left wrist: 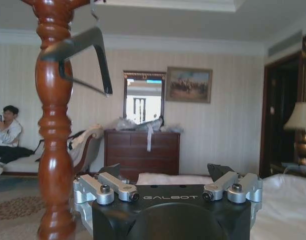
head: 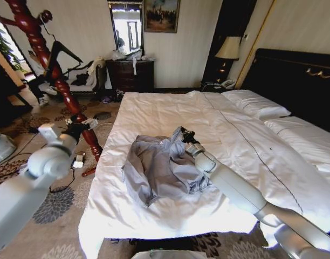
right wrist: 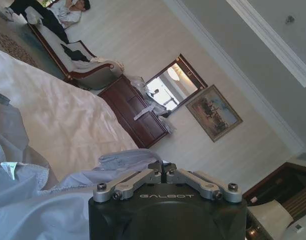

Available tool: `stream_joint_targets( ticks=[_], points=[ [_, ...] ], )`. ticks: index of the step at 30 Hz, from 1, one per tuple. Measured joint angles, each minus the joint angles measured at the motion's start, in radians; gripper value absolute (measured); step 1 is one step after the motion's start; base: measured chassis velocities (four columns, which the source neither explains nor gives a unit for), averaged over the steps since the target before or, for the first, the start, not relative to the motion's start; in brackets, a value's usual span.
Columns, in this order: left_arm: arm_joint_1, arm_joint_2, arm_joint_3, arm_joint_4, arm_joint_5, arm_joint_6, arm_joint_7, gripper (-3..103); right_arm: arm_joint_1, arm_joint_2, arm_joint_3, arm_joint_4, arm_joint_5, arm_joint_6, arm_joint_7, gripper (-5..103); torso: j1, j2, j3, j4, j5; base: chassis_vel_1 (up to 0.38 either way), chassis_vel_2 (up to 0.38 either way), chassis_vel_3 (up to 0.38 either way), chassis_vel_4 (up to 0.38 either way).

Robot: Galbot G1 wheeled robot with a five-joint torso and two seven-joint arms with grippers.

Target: Pick up the clothes from the bed and hang them on the clothes hanger.

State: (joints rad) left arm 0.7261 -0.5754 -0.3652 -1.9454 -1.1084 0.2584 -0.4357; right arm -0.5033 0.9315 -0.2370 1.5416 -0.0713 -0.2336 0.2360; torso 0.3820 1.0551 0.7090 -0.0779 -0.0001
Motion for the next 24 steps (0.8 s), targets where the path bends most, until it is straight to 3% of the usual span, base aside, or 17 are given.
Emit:
stream_joint_targets(
  ticks=[2,6,7,11,12,16,20,24],
  points=[
    [-0.058,-0.001,0.043,0.026,-0.012,0.0,0.0,100,-0.004,-0.003,0.005,0.001,0.003,0.0,0.0,0,0.0,0.0,0.0,0.0,0.0002,0.0,0.0,0.0,0.0],
    [-0.3,-0.023,0.22,0.134,-0.05,0.008,-0.002,100,-0.015,-0.012,0.027,0.007,0.008,0.0,0.001,0,0.0,0.0,0.0,-0.0001,-0.0003,0.0,0.0,0.0,0.0],
    [-0.3,-0.023,0.22,0.134,-0.05,0.008,-0.002,100,-0.015,-0.012,0.027,0.007,0.008,0.0,0.001,0,0.0,0.0,0.0,-0.0001,-0.0003,0.0,0.0,0.0,0.0],
    [-0.547,-0.046,0.367,0.235,-0.113,0.041,-0.018,100,-0.024,-0.015,0.045,0.014,0.009,0.0,0.002,0,0.0,0.0,0.0,-0.0004,0.0002,0.0,0.0,0.0,0.0],
    [-0.547,-0.046,0.367,0.235,-0.113,0.041,-0.018,100,-0.024,-0.015,0.045,0.014,0.009,0.0,0.002,0,0.0,0.0,0.0,-0.0004,0.0002,0.0,0.0,0.0,0.0],
    [-0.755,-0.054,0.465,0.334,-0.157,0.096,-0.027,100,-0.03,-0.019,0.056,0.019,0.01,0.001,0.002,0,0.0,0.0,0.0,0.0005,0.0001,0.0,0.0,0.0,0.0],
    [-0.883,-0.069,0.537,0.399,-0.194,0.136,-0.041,100,-0.03,-0.022,0.064,0.024,0.01,0.002,0.002,0,0.0,0.0,0.0,0.0002,0.0002,0.0,0.0,0.0,0.0],
    [-1.055,-0.13,0.629,0.507,-0.256,0.201,-0.067,100,-0.034,-0.031,0.075,0.035,0.014,0.005,0.002,0,0.0,0.0,0.0,-0.0002,0.0004,0.0,0.0,0.0,0.0]
  ],
)
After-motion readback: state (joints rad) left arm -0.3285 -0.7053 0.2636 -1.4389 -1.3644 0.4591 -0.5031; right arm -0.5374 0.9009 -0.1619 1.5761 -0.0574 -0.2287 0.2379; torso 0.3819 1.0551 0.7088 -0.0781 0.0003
